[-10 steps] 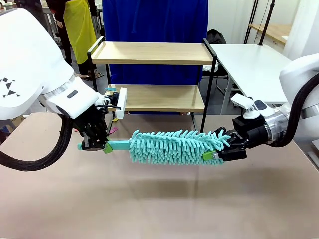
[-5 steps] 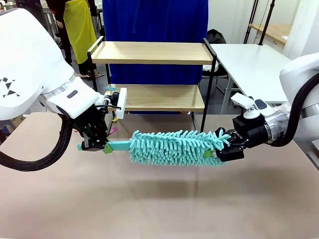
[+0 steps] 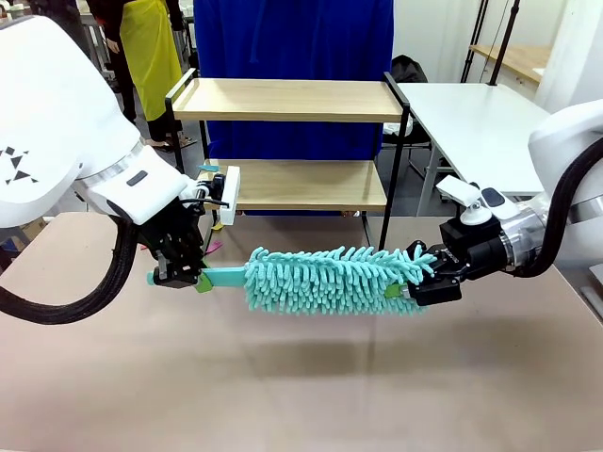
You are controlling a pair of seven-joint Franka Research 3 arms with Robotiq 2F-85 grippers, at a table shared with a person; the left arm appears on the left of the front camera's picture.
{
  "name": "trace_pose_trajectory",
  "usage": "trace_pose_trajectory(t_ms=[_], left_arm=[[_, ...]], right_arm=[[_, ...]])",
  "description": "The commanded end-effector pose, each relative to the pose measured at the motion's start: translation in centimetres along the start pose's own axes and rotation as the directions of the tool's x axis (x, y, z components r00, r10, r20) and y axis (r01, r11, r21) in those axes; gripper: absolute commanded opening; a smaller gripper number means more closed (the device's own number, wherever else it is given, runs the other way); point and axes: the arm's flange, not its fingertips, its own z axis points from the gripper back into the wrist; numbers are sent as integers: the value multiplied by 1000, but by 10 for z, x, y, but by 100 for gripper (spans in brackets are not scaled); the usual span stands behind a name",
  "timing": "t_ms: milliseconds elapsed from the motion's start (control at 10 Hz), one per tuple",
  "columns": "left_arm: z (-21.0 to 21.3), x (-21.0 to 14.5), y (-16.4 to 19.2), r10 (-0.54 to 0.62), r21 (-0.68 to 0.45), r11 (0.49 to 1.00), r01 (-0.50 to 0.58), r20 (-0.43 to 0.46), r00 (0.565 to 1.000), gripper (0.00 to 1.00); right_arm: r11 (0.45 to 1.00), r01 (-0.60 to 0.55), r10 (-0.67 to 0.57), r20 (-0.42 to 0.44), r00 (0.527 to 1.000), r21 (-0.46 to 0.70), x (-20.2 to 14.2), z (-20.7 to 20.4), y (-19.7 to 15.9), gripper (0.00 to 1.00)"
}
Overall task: Clean the shelf.
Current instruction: Hand the Duster back to the human.
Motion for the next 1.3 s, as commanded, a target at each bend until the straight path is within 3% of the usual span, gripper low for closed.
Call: trace_pose_trajectory(t_ms=[0, 200, 300, 400, 700, 900, 1000, 1100, 1200], left_arm=[[16, -10, -5, 2, -1, 1000, -2, 68, 998, 100], [38, -44, -9, 82, -2, 997, -83, 174, 981, 100], [51, -68, -4, 116, -15, 993, -116, 238, 964, 94], [57, -90, -7, 142, -42, 990, -136, 304, 942, 100], [63, -164, 2, 265, -79, 964, -255, 393, 880, 100], [64, -201, 2, 288, -104, 957, -271, 448, 846, 100], [67, -210, 0, 262, -79, 964, -255, 460, 848, 100], [93, -187, 41, 299, -90, 953, -288, 405, 864, 100], [93, -187, 41, 299, -90, 953, -288, 405, 864, 100]], right_arm=[[1000, -2, 2, 0, 1000, 0, 1, 0, 0, 0], [1000, -2, 2, 0, 1000, 0, 1, 0, 0, 0], [1000, -2, 2, 0, 1000, 0, 1, 0, 0, 0], [1000, -2, 2, 0, 1000, 0, 1, 0, 0, 0], [1000, -2, 2, 0, 1000, 0, 1, 0, 0, 0], [1000, -2, 2, 0, 1000, 0, 1, 0, 0, 0], [1000, -2, 2, 0, 1000, 0, 1, 0, 0, 0], [1000, -2, 2, 0, 1000, 0, 1, 0, 0, 0], [1000, 4, -4, 0, 1000, 1, -1, 0, 0, 17]])
